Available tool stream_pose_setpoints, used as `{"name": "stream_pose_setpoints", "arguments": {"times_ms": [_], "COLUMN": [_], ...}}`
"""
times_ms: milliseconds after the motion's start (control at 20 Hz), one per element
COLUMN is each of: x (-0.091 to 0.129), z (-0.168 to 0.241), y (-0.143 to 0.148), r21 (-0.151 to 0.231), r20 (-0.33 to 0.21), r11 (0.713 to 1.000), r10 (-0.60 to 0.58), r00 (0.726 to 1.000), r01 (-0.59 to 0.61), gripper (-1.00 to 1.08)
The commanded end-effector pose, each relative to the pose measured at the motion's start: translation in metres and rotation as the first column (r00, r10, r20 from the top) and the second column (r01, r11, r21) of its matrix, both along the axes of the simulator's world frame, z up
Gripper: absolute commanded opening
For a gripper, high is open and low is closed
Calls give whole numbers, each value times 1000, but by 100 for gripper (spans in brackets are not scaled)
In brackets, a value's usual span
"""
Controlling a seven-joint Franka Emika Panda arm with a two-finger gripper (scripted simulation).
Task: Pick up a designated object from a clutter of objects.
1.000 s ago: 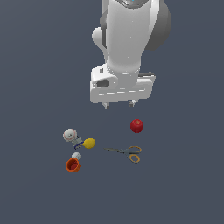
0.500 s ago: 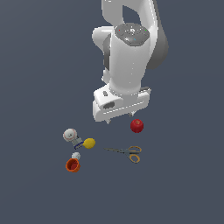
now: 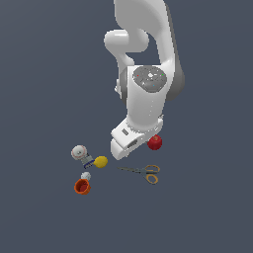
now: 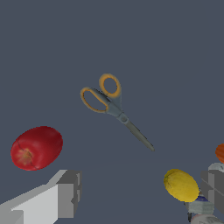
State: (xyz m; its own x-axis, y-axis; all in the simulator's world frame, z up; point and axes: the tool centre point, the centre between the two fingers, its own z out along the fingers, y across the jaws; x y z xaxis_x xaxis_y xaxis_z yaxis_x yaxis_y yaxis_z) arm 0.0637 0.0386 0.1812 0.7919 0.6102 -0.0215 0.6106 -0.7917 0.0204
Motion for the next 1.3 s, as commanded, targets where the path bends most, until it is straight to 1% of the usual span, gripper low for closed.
{"name": "stream_pose_setpoints", "arguments": {"times_ms": [0,250,450,650,950,1100,1250], "x": [4,11,15,17,18,18,18], "z": [-16,-49,-74,-94,-115,-120,-123], "y": [2,7,11,14,17,18,19], "r21": [2,8,14,20,26,28,29], "r20": [-1,-3,-2,0,3,4,5], "r11": [997,976,947,916,877,866,860], "r10": [74,215,321,402,479,500,509], "r00": [997,977,947,916,878,866,861], "r01": [-74,-215,-321,-402,-479,-500,-509], "gripper": [100,100,100,100,100,100,100]}}
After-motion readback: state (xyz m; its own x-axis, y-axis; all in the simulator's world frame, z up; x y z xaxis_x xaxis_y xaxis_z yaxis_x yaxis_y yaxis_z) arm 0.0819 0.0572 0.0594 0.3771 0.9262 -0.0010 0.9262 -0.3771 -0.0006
